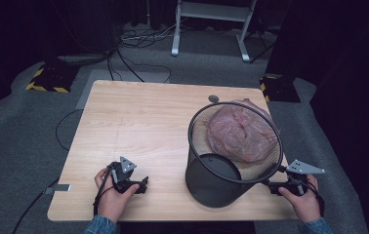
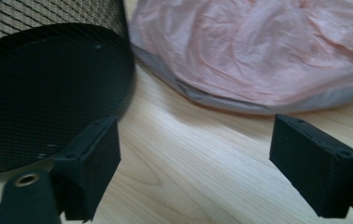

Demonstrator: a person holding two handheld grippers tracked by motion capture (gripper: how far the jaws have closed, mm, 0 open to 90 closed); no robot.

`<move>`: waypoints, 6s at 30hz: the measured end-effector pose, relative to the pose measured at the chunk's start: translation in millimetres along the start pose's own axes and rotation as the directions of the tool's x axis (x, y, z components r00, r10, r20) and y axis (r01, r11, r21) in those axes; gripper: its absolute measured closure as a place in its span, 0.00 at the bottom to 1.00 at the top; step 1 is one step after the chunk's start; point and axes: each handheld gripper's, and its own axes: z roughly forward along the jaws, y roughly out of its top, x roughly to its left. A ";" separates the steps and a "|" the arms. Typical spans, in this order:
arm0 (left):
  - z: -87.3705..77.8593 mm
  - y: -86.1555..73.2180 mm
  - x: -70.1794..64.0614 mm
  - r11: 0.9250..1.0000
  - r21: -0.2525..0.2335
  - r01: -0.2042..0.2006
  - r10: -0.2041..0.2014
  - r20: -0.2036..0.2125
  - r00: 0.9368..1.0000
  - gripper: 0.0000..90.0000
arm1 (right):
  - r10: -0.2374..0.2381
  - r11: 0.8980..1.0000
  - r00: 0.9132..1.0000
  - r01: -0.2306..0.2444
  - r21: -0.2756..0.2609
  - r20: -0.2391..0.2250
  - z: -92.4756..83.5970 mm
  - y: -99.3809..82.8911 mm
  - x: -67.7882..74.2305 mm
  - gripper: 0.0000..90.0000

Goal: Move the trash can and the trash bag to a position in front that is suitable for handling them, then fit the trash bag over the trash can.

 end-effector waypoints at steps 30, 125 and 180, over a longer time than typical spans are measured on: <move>-23.9 -14.1 21.6 0.999 -0.026 0.042 -0.044 -0.092 0.995 0.21 | -0.138 0.990 0.977 0.141 0.004 -0.164 44.2 38.7 48.5 0.30; -32.9 -23.4 41.9 0.999 -0.036 0.036 -0.039 -0.111 0.993 0.23 | -0.062 0.997 0.998 0.060 0.058 0.031 -14.2 33.8 -4.8 0.20; -32.9 -29.2 45.0 0.999 -0.033 0.040 -0.043 -0.108 0.993 0.24 | -0.017 0.999 1.000 0.016 0.040 0.017 63.6 15.3 -19.6 0.92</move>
